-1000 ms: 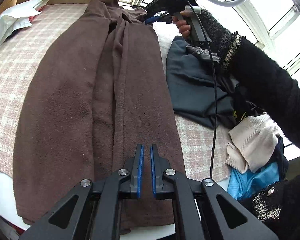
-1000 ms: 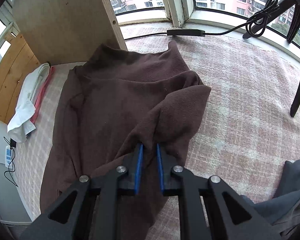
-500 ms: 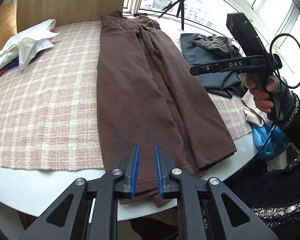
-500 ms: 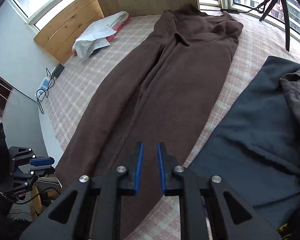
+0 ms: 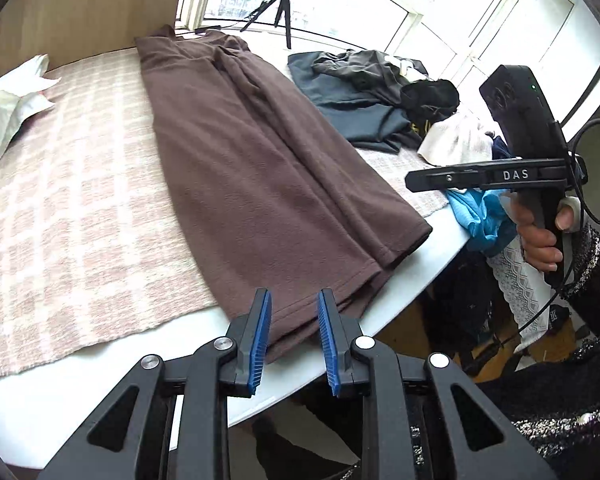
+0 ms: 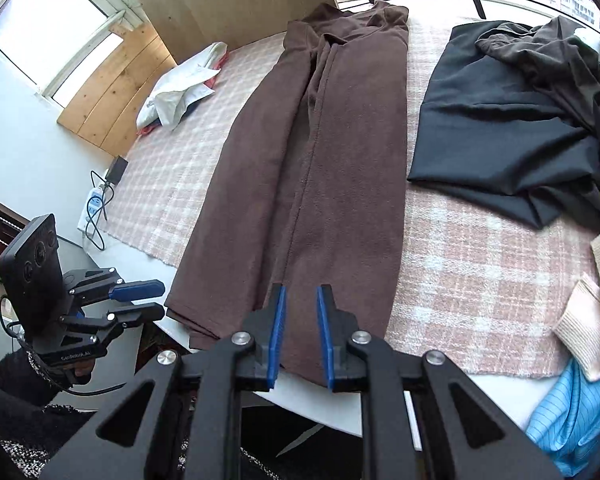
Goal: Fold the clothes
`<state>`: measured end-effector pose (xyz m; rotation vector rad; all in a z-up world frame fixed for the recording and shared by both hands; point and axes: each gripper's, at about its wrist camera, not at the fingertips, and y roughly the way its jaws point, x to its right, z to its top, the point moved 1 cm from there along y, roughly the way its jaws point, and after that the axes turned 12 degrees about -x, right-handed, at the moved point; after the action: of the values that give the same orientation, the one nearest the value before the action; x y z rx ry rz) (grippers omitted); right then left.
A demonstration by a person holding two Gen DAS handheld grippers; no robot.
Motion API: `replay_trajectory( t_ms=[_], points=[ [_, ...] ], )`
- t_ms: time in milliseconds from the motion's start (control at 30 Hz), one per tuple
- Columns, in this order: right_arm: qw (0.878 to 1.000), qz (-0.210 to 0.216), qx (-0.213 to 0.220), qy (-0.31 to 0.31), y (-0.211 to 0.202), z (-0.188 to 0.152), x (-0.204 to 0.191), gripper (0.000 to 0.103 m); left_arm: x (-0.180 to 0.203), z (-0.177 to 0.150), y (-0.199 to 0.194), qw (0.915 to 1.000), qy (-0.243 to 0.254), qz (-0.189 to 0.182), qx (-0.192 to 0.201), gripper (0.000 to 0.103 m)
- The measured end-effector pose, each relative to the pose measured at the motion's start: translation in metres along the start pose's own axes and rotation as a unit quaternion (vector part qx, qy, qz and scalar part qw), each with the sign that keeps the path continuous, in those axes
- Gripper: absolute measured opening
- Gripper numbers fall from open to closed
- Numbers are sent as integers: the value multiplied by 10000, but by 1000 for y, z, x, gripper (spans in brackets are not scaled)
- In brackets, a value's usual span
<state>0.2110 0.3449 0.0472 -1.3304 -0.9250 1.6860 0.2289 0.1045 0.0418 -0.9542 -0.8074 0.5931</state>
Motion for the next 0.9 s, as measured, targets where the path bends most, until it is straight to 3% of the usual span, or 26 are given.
replay_trajectory(
  t_ms=[100,233,433,567,700,900],
  points=[
    [9998,63,-184,-68,17,3,-14,18,-1,-4,2,10000,57,52,-21,21],
    [9988,146,-430,-159,40,7,-34,31,-2,-9,5,9998,132,122,-48,22],
    [9972,72,-735,-126,62,4,-40,31,-3,-16,9,9994,245,227,-90,26],
    [9973,316,-668,4,52,0,-36,31,4,-16,9,9985,454,308,-72,27],
    [9989,93,-334,320,33,-4,-18,31,17,-7,12,9973,690,228,-69,30],
    [9949,-431,-99,908,15,-17,25,42,-29,-3,9,9988,-464,111,-142,36]
  ],
)
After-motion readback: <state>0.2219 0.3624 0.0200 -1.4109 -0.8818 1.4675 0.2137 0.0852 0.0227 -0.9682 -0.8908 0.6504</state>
